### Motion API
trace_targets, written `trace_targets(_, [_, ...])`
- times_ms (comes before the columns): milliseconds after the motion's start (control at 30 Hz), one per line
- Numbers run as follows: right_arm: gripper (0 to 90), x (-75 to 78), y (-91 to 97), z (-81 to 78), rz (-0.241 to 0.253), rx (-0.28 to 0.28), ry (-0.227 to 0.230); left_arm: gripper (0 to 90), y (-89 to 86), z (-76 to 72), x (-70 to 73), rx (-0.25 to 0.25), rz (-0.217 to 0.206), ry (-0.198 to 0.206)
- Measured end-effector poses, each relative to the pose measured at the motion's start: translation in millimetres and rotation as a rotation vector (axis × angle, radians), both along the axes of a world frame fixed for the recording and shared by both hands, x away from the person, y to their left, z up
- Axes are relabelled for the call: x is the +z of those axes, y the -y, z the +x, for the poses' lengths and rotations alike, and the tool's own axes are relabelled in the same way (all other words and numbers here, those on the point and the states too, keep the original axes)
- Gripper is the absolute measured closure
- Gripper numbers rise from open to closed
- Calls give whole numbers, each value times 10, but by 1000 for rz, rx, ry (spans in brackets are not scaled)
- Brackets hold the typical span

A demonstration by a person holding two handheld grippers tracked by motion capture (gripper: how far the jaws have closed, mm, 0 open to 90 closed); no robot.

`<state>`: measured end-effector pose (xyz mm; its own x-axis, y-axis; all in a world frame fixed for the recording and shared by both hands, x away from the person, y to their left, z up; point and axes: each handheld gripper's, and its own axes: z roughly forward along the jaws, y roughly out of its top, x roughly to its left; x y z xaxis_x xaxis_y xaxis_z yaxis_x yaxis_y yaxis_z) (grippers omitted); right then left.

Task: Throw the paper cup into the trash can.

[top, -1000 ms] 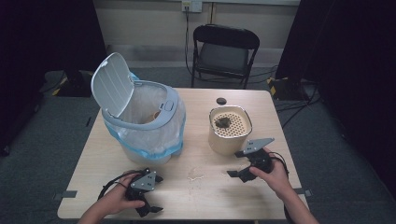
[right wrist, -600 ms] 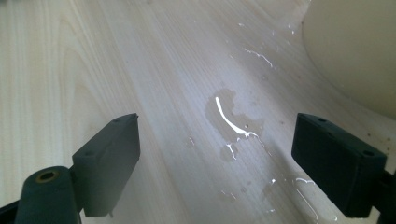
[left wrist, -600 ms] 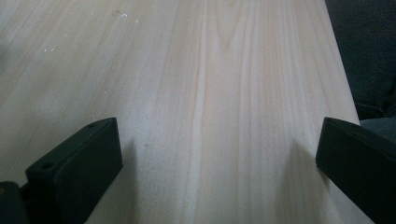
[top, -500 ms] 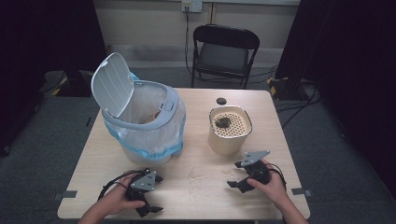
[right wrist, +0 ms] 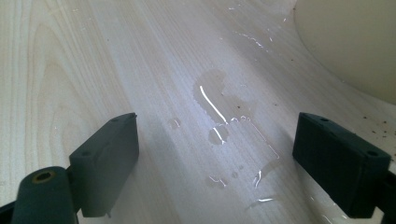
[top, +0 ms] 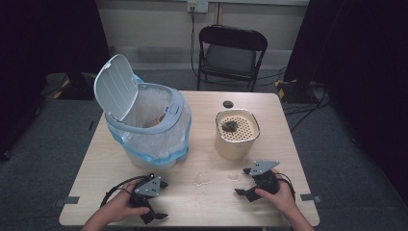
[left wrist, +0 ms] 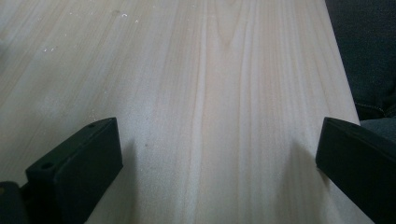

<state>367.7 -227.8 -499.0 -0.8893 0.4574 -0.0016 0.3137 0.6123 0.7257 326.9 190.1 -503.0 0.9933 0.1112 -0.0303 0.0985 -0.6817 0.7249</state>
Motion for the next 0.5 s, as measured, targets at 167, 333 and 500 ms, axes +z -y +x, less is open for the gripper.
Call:
trace_targets(167, [134,-11,5,2,12,3,2,0,3,-1,0,6,6,9])
trace_targets(333, [133,-11,2,3,11,1,2,0,2,-28,3,30,7,5])
trace_targets(500, [133,-11,2,3,11,2,3,65,-22,-47,27,47,4,-20])
